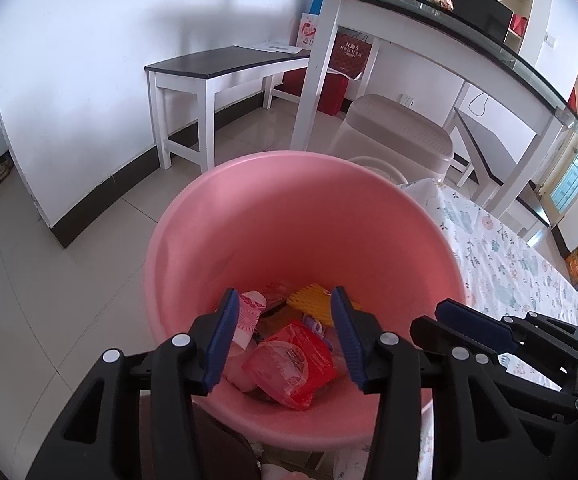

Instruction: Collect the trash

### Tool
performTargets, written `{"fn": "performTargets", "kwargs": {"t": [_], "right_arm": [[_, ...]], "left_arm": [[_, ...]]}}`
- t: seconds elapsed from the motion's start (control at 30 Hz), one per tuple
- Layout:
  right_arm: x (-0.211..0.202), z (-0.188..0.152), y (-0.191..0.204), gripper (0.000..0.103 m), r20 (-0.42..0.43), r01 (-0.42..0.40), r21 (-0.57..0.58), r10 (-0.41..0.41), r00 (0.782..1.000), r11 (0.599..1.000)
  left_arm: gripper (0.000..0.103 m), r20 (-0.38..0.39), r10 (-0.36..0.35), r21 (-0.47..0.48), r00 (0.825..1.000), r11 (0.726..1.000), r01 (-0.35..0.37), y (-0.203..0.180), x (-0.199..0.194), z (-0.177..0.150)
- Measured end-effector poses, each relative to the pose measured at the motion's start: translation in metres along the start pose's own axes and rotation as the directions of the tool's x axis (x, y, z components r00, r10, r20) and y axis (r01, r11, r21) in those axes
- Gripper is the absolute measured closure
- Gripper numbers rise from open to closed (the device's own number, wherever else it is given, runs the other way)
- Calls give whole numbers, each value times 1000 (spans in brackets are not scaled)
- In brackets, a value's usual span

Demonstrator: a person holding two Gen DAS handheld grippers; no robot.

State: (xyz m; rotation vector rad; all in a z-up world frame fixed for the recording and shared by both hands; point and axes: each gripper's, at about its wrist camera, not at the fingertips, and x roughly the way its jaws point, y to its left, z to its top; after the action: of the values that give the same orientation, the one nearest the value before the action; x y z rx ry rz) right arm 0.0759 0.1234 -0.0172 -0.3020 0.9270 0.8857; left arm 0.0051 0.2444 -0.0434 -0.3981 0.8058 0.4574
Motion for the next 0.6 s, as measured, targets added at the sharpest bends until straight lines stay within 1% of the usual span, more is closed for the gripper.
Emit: {"fn": "performTargets", "kwargs": {"t": [0.17,0.3,0.43,0.6], "right_arm": [[-14,-5,1,81,25,7,10,-8,1000,1000],[-28,-12,-3,81,55,13,24,-14,998,1000],[-43,-18,-10,81,84,24,42,-28,996,999],[-56,-26,-17,81,106,43,55,-49,993,998]], "left_arm": [[56,26,-5,11,1000,1000,5,-7,-14,-3],[56,58,-12,41,998,999,10,-18,-30,-6],[56,88,-2,65,996,998,-4,-30,-42,-9],[57,104,0,75,995,997,-7,-42,-53,-11]]}}
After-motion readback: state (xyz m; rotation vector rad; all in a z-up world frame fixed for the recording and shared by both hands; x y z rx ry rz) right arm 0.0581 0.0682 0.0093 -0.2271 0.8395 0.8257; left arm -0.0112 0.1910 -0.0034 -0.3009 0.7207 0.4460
